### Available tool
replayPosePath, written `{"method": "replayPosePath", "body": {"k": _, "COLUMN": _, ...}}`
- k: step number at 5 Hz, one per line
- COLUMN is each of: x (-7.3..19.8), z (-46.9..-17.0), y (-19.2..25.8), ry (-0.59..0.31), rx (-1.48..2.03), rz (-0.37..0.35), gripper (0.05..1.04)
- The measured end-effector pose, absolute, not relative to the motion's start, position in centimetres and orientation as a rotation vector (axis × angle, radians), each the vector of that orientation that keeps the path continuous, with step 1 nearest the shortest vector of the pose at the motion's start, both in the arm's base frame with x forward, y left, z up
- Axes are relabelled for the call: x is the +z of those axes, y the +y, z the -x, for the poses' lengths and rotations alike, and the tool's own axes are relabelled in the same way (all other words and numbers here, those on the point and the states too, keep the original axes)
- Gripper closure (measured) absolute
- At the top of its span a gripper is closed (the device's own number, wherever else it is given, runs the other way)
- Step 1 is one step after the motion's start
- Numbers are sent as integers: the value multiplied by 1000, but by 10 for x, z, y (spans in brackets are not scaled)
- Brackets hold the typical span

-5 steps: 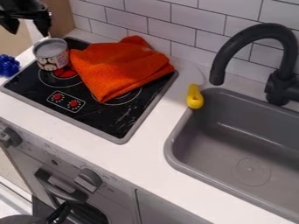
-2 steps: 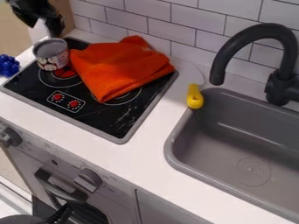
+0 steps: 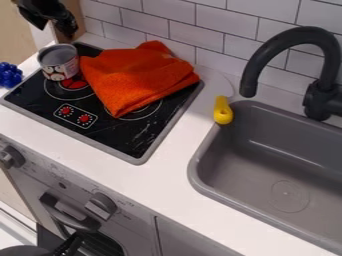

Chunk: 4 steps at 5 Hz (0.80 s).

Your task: Move the can to the bottom side of the table

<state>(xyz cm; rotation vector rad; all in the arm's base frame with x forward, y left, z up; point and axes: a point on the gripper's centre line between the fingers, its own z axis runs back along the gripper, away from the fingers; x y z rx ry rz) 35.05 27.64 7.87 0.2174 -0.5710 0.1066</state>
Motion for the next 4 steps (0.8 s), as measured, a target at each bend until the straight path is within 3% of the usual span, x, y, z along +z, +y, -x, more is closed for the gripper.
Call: {"method": "replayPosePath", "body": {"k": 4, "x": 48, "z": -384, "y": 262, "ry": -510, "rx": 102, "rz": -193, "gripper": 87}}
